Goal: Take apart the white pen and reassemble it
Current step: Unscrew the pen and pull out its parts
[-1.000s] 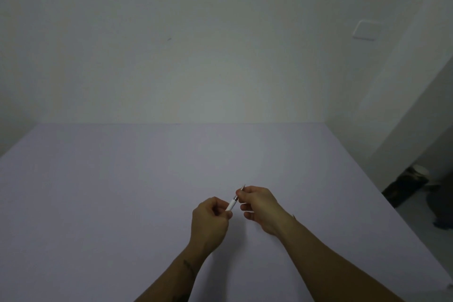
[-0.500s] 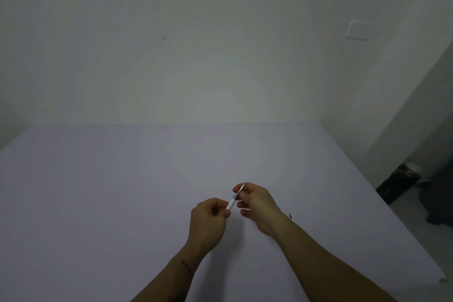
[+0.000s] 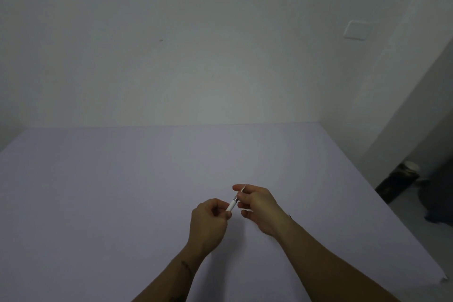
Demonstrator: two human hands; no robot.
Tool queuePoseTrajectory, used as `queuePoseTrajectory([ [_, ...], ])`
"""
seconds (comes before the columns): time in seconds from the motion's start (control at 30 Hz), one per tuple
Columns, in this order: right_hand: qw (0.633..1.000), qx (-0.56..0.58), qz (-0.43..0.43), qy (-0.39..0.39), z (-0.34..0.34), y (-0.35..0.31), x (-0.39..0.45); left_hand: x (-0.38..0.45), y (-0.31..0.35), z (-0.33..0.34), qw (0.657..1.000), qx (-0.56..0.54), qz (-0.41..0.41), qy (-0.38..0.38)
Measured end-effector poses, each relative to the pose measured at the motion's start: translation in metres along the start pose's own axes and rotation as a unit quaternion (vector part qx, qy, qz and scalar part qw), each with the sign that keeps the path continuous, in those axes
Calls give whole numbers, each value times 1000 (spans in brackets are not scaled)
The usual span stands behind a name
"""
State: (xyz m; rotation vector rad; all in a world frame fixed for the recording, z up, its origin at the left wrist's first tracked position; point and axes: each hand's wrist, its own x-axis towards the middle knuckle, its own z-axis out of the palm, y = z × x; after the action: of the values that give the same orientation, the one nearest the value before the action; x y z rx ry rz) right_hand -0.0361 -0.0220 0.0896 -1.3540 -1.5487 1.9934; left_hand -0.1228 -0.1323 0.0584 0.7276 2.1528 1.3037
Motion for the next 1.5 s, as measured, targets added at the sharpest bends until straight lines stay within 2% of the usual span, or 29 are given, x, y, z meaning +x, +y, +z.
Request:
queuePoseTrajectory([
  [0.1, 999, -20, 29, 3, 1, 0, 1, 2, 0, -1, 1000, -5, -2, -2],
  [0.37, 999, -36, 7, 12, 4, 2, 8, 7, -3, -3, 1000, -2, -5, -6],
  [0.7, 1000, -9, 12, 12, 0, 2, 14, 15, -6, -1, 1000, -7, -10, -27],
  [1.07, 998, 14, -9, 57, -12, -2, 22, 18, -7, 7, 999, -16, -11, -36],
  [1.5, 999, 32, -12, 19, -61, -18, 40, 24, 9, 44, 999, 6, -17, -34],
])
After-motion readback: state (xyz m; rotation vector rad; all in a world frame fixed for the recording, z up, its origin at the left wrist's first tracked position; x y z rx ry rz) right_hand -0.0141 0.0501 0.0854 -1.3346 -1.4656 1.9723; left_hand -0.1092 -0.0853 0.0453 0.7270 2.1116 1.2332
